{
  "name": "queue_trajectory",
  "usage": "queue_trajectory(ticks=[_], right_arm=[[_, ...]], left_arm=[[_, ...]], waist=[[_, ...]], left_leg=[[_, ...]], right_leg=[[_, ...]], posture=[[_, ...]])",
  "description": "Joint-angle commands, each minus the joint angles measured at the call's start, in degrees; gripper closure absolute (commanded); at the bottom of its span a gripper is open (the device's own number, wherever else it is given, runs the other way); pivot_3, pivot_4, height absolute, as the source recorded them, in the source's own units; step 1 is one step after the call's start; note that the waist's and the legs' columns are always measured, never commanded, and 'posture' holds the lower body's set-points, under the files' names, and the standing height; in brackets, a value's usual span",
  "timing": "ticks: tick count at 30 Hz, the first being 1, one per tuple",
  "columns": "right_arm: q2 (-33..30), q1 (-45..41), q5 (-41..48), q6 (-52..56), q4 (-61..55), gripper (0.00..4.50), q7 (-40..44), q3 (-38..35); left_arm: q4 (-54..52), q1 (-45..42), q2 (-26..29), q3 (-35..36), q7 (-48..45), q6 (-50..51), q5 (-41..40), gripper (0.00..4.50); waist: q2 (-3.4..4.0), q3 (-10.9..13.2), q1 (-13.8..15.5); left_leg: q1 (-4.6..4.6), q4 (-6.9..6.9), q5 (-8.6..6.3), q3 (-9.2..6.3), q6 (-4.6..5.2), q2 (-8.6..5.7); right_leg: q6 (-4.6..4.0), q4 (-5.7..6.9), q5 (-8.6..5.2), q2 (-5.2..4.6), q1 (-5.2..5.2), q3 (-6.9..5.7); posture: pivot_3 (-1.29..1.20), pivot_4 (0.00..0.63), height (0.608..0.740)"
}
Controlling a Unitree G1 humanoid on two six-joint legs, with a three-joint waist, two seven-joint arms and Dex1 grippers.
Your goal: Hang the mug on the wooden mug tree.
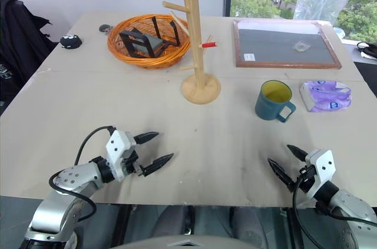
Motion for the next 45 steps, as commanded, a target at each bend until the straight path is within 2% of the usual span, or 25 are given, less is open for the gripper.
queue_trajectory(ticks=[1,20,25,29,41,45], right_arm=[[-0.85,-0.38,0.51,-1.14,-0.35,0.48,0.49,-1.7],[-1.63,-1.8,0.41,1.35,-0.52,0.48,-1.34,-1.42],[-0.63,-5.25,-1.98,2.69,0.94,0.48,-6.56,-1.68],[1.53,-11.23,-4.8,6.75,-0.01,0.48,-15.52,-1.54],[8.0,-23.24,-11.53,16.97,0.13,0.48,-32.89,0.01],[9.8,-25.88,-12.46,18.06,0.64,0.48,-35.69,0.15]], left_arm=[[-1.67,0.41,0.01,0.09,0.36,0.35,-0.58,0.0],[-2.97,0.32,-0.6,0.39,1.05,1.53,-1.33,0.0],[-2.63,-1.7,-1.74,-0.35,1.69,2.29,-1.62,0.0],[-5.13,-6.03,-2.65,-1.6,0.86,5.08,-4.71,0.0],[-10.82,-20.74,0.82,-7.43,-2.72,11.77,-7.6,0.0],[-11.99,-23.7,1.25,-7.78,-3.13,13.21,-8.48,0.0]], waist=[[0.0,0.0,0.0],[0.0,0.0,-0.01],[0.0,0.0,-0.04],[0.0,-0.01,0.03],[0.04,0.0,-0.11],[0.05,0.0,-0.17]], left_leg=[[0.0,0.0,0.0,0.0,0.0,0.0],[0.0,0.0,0.0,0.0,0.0,0.0],[0.01,0.01,0.0,0.01,0.0,-0.01],[0.0,0.03,0.0,-0.01,0.0,-0.03],[-0.07,0.03,0.02,-0.03,-0.03,-0.08],[-0.1,0.02,0.02,-0.02,-0.04,-0.08]], right_leg=[[0.0,0.0,0.0,0.0,0.0,0.0],[0.0,0.0,0.0,0.0,0.0,0.0],[0.0,0.01,0.0,0.0,0.0,0.01],[0.01,0.04,0.01,0.0,0.0,0.0],[0.01,0.04,0.01,0.03,-0.04,0.01],[0.01,0.03,0.01,0.03,-0.07,0.02]], posture=[[0.0,0.15,0.737],[0.0,0.15,0.737],[0.0,0.15,0.737],[0.0,0.15,0.737],[0.0,0.15,0.737],[0.0,0.15,0.737]])
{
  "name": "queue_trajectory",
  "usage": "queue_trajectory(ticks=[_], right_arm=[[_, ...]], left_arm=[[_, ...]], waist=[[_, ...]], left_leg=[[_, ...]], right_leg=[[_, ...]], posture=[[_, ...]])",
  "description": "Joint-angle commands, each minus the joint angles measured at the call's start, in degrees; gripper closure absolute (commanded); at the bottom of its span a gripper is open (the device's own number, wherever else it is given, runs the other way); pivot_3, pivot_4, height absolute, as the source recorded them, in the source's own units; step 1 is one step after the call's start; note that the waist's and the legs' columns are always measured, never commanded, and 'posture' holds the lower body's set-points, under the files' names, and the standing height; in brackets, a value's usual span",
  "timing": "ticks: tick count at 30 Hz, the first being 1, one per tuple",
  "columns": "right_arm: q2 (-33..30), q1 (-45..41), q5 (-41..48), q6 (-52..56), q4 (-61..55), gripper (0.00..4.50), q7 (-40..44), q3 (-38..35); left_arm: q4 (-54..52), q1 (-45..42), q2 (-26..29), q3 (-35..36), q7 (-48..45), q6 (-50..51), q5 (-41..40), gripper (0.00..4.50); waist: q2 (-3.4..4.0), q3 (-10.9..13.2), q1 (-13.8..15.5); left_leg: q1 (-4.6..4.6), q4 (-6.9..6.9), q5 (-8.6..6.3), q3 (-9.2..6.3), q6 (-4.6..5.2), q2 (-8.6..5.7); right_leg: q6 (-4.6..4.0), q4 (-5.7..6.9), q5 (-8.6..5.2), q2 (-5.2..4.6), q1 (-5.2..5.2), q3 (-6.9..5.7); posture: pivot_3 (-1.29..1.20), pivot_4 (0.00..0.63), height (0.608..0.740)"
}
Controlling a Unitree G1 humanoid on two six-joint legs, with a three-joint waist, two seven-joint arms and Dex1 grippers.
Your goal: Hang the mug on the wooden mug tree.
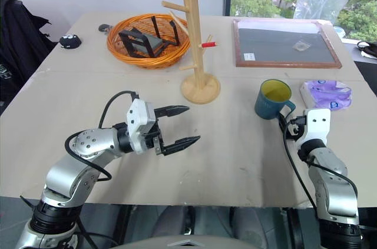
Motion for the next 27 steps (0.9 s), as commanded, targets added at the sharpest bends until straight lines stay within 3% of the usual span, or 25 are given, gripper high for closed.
queue_trajectory(ticks=[1,5,7,8,11,12,16,21,27], right_arm=[[1.11,-2.45,-0.71,0.78,-0.37,0.48,-2.43,-0.31],[2.16,-4.84,-0.71,1.64,1.51,1.5,-2.59,0.53],[2.48,-5.85,-0.9,2.07,2.45,2.36,-2.44,1.1],[2.6,-6.25,-0.8,2.68,2.79,2.59,-2.16,1.45],[2.9,-6.81,-0.71,3.32,3.1,4.17,-1.8,1.95],[2.72,-6.91,-0.49,3.74,2.82,4.43,-1.46,1.95],[1.18,-7.14,0.62,5.89,1.52,4.43,0.1,1.17],[-6.93,-9.83,6.79,12.57,-2.73,4.43,10.49,1.59],[-19.83,-23.61,14.95,24.84,-3.19,4.43,24.3,5.68]], left_arm=[[-3.18,-2.32,0.55,-0.27,-0.43,0.91,-1.58,0.0],[-3.05,-3.33,0.59,-0.3,-0.31,1.19,-1.77,0.0],[-3.1,-3.54,0.62,-0.13,-0.21,1.46,-2.1,0.0],[-3.15,-3.53,0.64,0.0,-0.18,1.56,-2.22,0.0],[-3.28,-3.39,0.8,0.25,-0.02,1.7,-2.32,0.0],[-3.34,-3.18,0.78,0.53,0.28,1.73,-2.39,0.0],[-3.61,-2.63,0.54,1.55,1.74,2.17,-2.98,0.0],[-3.39,-3.1,0.91,4.29,3.0,2.63,-4.2,0.0],[-2.37,-5.78,1.07,8.27,4.55,4.17,-7.16,0.0]], waist=[[0.01,0.0,-0.03],[0.01,0.01,-0.08],[0.01,0.01,-0.11],[0.01,0.01,-0.12],[0.04,0.02,-0.04],[0.03,0.02,-0.07],[0.04,0.03,-0.06],[0.12,0.09,-0.08],[0.15,0.14,-0.33]], left_leg=[[0.0,0.0,0.0,0.0,0.0,0.0],[0.01,0.0,0.0,0.0,0.0,0.0],[0.01,0.0,0.0,0.0,0.01,0.0],[0.0,0.0,0.0,0.0,0.01,0.0],[-0.01,0.0,0.0,-0.01,0.01,0.01],[-0.01,0.0,0.0,-0.01,0.01,0.01],[-0.01,0.0,0.0,-0.01,0.01,0.01],[-0.02,0.0,-0.01,-0.01,0.02,0.01],[0.0,0.0,-0.02,-0.04,0.03,0.04]], right_leg=[[0.0,0.0,0.0,0.01,0.0,0.0],[0.0,0.01,0.0,0.01,0.0,0.0],[0.0,0.01,0.0,0.02,0.0,0.01],[0.0,0.0,0.0,0.02,0.0,0.01],[0.0,0.0,0.0,0.02,-0.01,0.0],[0.0,0.0,0.0,0.01,-0.01,-0.01],[0.0,-0.01,0.0,0.01,-0.01,0.0],[0.0,-0.01,0.0,0.01,-0.01,0.0],[0.0,0.0,0.0,0.07,-0.01,0.0]], posture=[[0.0,0.15,0.737],[0.0,0.15,0.737],[0.0,0.15,0.737],[0.0,0.15,0.737],[0.0,0.15,0.737],[0.0,0.15,0.737],[0.0,0.15,0.737],[0.0,0.15,0.737],[0.0,0.15,0.737]])
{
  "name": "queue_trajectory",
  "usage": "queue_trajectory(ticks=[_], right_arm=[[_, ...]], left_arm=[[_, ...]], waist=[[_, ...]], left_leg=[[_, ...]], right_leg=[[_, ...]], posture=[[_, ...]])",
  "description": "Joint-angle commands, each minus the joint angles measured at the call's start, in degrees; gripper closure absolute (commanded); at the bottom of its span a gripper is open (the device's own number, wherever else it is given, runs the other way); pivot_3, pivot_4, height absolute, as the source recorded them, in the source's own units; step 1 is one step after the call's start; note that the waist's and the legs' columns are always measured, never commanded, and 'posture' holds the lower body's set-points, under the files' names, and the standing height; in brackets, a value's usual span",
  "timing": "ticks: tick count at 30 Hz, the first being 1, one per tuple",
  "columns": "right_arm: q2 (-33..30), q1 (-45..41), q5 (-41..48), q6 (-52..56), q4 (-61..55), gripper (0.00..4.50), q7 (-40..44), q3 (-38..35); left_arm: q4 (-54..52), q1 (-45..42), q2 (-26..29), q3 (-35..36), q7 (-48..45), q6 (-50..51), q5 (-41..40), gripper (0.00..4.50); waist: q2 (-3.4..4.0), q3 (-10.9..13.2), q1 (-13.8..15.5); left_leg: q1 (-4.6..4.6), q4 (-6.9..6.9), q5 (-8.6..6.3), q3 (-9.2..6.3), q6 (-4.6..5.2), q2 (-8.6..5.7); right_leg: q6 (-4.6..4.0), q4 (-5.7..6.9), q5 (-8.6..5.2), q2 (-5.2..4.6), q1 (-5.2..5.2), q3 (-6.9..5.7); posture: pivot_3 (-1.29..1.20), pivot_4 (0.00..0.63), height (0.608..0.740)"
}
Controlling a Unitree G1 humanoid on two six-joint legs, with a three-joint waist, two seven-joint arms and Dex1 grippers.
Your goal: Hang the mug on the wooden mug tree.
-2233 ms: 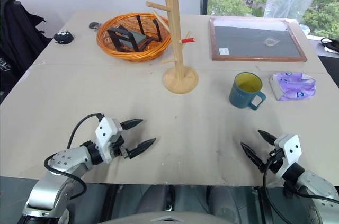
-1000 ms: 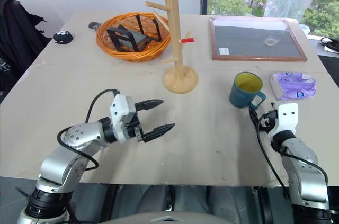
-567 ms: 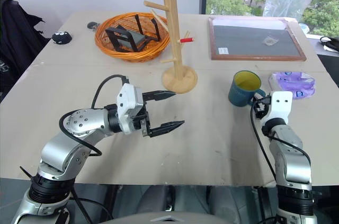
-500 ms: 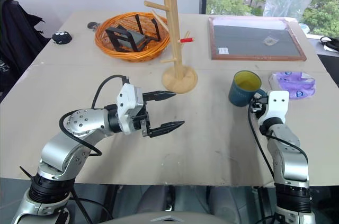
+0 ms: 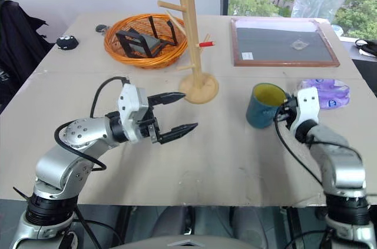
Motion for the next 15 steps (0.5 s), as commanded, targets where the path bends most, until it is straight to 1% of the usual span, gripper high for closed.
queue_trajectory(ticks=[1,3,5,6,9,11,12,15], right_arm=[[-7.45,-8.91,3.11,6.29,-1.32,4.43,8.64,4.74],[-13.05,-19.25,1.44,8.33,2.1,4.43,15.78,11.6],[-16.02,-28.2,-0.82,6.97,5.85,4.43,22.28,17.54],[-16.52,-31.79,-2.09,5.52,7.81,4.43,24.74,19.89],[-15.75,-42.58,-6.73,0.22,14.71,4.43,31.65,26.37],[-14.01,-48.7,-9.76,-3.16,19.88,4.43,35.4,29.75],[-13.1,-51.24,-11.17,-4.9,22.42,4.43,37.3,31.24],[-11.02,-56.08,-14.28,-8.26,28.05,4.43,41.97,34.14]], left_arm=[[-0.95,-2.27,0.2,3.48,1.1,0.68,-2.87,0.0],[-0.72,-3.21,0.21,4.59,1.47,1.04,-3.87,0.0],[-0.49,-3.47,0.5,5.44,1.7,0.96,-4.04,0.0],[-0.38,-3.42,0.76,5.72,1.75,0.84,-3.92,0.0],[-0.87,-2.81,1.31,7.33,2.34,0.88,-4.24,0.0],[-1.58,-2.77,1.25,8.7,3.51,1.5,-5.25,0.0],[-1.9,-2.9,1.27,9.24,4.13,1.69,-5.6,0.0],[-2.64,-3.5,1.07,10.28,5.87,2.54,-6.85,0.0]], waist=[[0.0,0.01,0.08],[0.03,0.05,0.13],[0.05,0.09,0.1],[0.06,0.1,0.11],[0.05,0.1,0.1],[0.03,0.09,0.1],[0.0,0.07,0.16],[-0.01,0.07,0.29]], left_leg=[[-0.01,-0.01,0.0,0.01,0.0,0.0],[-0.04,-0.01,0.0,-0.04,0.01,0.01],[-0.13,0.01,0.0,-0.01,0.0,-0.01],[-0.12,0.01,0.0,-0.03,0.01,0.0],[-0.21,-0.03,0.0,-0.06,0.0,0.01],[-0.48,0.0,0.01,-0.07,-0.01,0.01],[-0.72,0.08,0.05,-0.08,-0.08,0.01],[-0.98,0.1,0.17,-0.07,-0.28,-0.01]], right_leg=[[0.0,-0.01,0.0,0.0,-0.02,0.01],[0.0,-0.05,0.0,0.0,-0.01,-0.04],[0.0,-0.05,0.01,-0.03,-0.11,-0.03],[0.0,-0.08,0.01,-0.02,-0.1,-0.05],[-0.01,-0.12,0.0,-0.02,-0.18,-0.09],[-0.01,-0.07,0.01,-0.03,-0.45,-0.1],[-0.01,-0.01,0.02,-0.04,-0.69,-0.11],[-0.01,0.03,0.03,-0.1,-0.9,-0.13]], posture=[[0.0,0.15,0.737],[0.0,0.15,0.737],[0.0,0.15,0.737],[0.0,0.15,0.737],[0.0,0.15,0.737],[0.0,0.15,0.737],[0.0,0.15,0.737],[0.0,0.15,0.737]])
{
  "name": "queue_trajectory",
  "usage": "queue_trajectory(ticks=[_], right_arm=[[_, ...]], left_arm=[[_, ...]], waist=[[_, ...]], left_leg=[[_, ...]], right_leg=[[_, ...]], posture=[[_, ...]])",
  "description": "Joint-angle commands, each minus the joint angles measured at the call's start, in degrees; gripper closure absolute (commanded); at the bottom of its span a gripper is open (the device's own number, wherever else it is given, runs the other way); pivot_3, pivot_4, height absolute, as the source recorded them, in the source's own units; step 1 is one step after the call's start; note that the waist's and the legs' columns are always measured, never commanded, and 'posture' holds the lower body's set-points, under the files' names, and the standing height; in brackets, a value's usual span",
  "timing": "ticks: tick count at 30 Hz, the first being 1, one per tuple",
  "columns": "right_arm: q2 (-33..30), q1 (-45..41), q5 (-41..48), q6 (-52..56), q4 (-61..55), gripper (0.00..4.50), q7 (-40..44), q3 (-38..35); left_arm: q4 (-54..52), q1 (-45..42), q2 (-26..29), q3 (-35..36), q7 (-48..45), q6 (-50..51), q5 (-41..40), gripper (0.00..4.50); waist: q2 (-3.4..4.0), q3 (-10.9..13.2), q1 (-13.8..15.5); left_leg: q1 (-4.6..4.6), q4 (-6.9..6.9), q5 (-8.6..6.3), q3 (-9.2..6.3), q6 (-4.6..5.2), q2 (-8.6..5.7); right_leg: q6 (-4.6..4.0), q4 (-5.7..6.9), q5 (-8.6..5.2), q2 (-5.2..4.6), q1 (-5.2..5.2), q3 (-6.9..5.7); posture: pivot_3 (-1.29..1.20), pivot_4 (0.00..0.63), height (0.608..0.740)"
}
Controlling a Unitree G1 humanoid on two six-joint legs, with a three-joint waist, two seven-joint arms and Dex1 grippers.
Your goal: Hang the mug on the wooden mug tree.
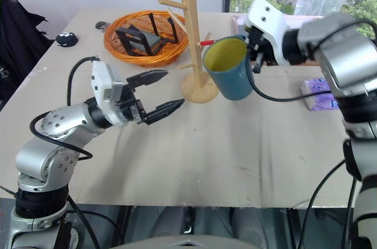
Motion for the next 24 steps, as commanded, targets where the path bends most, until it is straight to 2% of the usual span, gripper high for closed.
queue_trajectory(ticks=[1,6,15,24], right_arm=[[1.06,-4.8,-3.72,-4.36,5.07,4.43,5.34,1.56],[4.76,-9.08,-8.7,-6.31,11.31,4.43,7.69,3.88],[11.89,-14.59,-13.45,-5.83,22.36,4.43,7.61,3.46],[15.19,-15.1,-17.23,-9.15,26.44,4.43,8.12,3.24]], left_arm=[[-2.95,-1.05,0.22,2.38,1.98,0.55,-2.35,0.0],[-4.37,-0.54,0.35,2.65,3.91,1.42,-3.32,0.0],[-4.77,-0.17,0.38,2.69,5.53,0.9,-3.39,0.0],[-4.15,1.02,-1.59,5.58,7.78,-0.39,-5.63,0.0]], waist=[[0.0,0.0,0.07],[0.01,0.01,-0.08],[0.01,0.01,-0.21],[0.02,0.01,-0.28]], left_leg=[[-0.03,0.0,0.0,-0.01,0.0,0.0],[-0.07,-0.04,0.0,0.04,0.0,-0.07],[-0.04,-0.03,0.01,0.08,-0.03,-0.05],[-0.07,-0.08,0.02,0.08,-0.03,-0.08]], right_leg=[[0.0,-0.01,0.0,-0.03,-0.01,-0.02],[0.01,0.0,0.0,-0.09,-0.06,-0.03],[0.0,0.07,0.0,-0.05,-0.11,-0.02],[0.0,0.17,0.0,-0.07,-0.11,-0.04]], posture=[[0.0,0.15,0.737],[0.0,0.15,0.737],[0.0,0.15,0.737],[0.0,0.15,0.737]])
